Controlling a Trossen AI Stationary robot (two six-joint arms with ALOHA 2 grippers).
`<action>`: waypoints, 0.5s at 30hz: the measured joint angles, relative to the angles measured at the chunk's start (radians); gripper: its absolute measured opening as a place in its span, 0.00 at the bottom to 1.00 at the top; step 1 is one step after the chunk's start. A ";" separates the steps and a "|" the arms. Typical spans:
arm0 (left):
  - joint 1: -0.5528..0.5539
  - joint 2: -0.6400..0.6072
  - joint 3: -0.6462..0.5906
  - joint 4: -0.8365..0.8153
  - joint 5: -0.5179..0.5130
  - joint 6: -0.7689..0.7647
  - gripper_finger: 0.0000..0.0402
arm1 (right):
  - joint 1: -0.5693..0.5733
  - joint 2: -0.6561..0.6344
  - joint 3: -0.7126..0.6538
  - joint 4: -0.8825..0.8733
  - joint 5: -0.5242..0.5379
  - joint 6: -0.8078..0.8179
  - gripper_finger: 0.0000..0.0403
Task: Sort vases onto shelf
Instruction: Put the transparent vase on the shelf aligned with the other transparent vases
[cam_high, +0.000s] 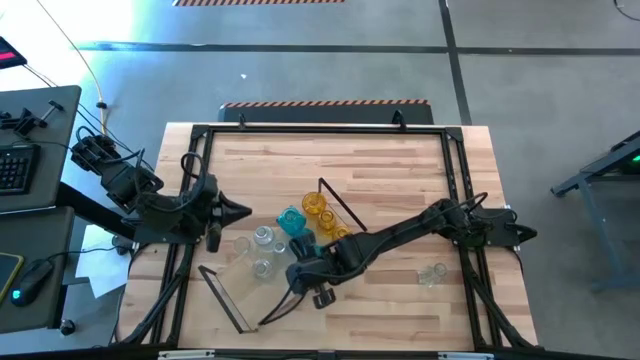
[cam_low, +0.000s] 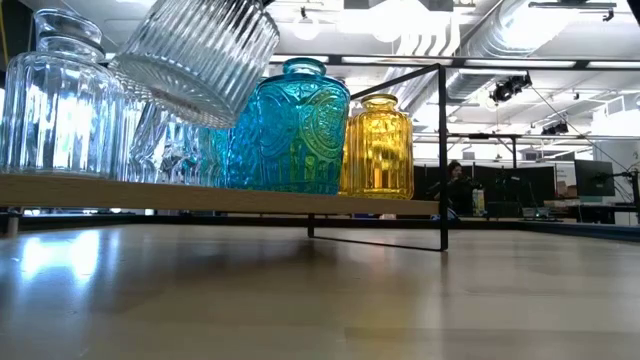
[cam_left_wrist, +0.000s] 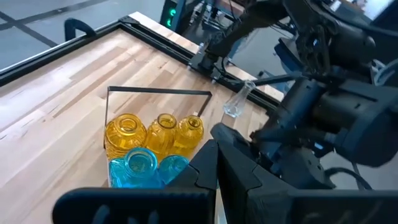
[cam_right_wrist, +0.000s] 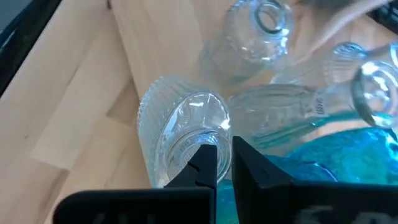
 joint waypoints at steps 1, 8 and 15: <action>0.000 0.000 0.000 0.000 -0.007 -0.007 0.00 | -0.003 0.000 0.000 0.000 -0.013 -0.011 0.00; 0.000 0.004 0.000 0.003 -0.058 -0.061 0.00 | -0.012 0.003 0.000 0.024 -0.061 -0.093 0.00; 0.000 0.031 0.000 0.038 -0.108 -0.060 0.00 | -0.016 0.036 0.000 0.028 -0.088 -0.158 0.00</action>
